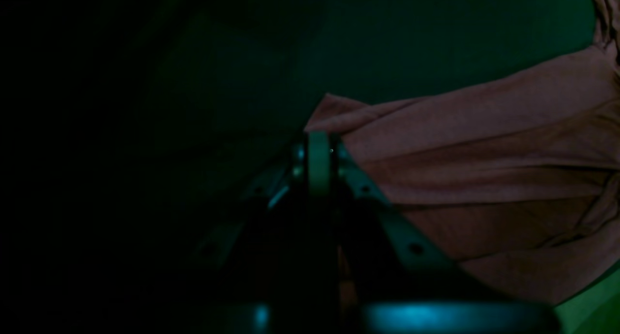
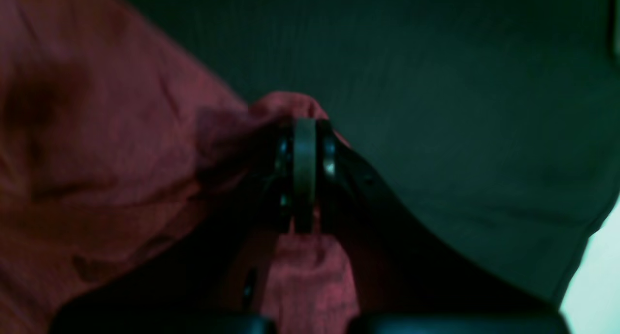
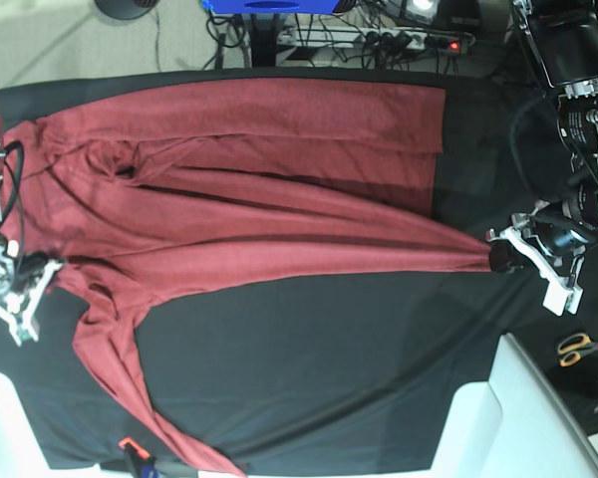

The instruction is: Fold the T-shirt properly

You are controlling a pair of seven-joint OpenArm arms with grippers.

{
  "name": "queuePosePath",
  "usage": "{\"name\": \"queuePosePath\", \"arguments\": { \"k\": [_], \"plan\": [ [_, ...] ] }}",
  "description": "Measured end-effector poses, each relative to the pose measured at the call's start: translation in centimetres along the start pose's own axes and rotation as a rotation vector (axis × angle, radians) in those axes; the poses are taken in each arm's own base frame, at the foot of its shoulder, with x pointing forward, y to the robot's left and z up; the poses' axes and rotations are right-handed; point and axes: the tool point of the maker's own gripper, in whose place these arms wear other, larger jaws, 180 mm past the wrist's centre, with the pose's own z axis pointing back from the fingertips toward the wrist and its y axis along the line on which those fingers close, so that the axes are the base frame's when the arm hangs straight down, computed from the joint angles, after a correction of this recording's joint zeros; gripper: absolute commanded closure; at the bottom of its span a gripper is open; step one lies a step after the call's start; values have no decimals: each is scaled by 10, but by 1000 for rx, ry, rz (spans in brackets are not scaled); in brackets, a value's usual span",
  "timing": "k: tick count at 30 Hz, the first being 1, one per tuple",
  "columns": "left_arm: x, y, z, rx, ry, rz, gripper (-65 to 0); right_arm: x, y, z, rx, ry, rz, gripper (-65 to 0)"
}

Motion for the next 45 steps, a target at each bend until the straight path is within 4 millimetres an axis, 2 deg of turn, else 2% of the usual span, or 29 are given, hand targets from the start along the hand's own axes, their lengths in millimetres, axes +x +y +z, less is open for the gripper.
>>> {"name": "queuePosePath", "arguments": {
  "k": [5, 11, 15, 21, 29, 33, 35, 40, 42, 45],
  "plan": [
    [15, -1, 0, -3, -31, -7, 0, 2, -15, 7, -33, 24, 9, 0],
    [21, -2, 0, -4, -24, -15, 0, 11, -26, 13, -45, -42, -121, 0],
    [25, -3, 2, -2, -26, -24, 0, -1, -33, 14, -58, -25, -118, 0],
    [43, -7, 7, -1, -67, -53, 0, -10, -26, 14, -57, -27, -105, 0],
    [30, -9, 6, -6, -40, -51, 0, -19, -25, 24, -84, -6, -48, 0],
    [23, -18, 16, -3, -39, -99, 0, -15, -23, 35, -106, -23, -2, 0],
    [19, -22, 20, -7, -41, -112, 0, -20, -17, 39, -114, 11, 9, 0],
    [-14, -26, 25, -5, 25, -121, 0, -27, -13, 50, -128, 14, -58, 0],
    [-17, -30, 28, -8, 27, -131, 0, -29, -11, 52, -129, 6, -53, 0],
    [-22, -30, 33, -5, 34, -148, 0, -46, -5, 51, -119, 39, -54, 0]
  ]
}}
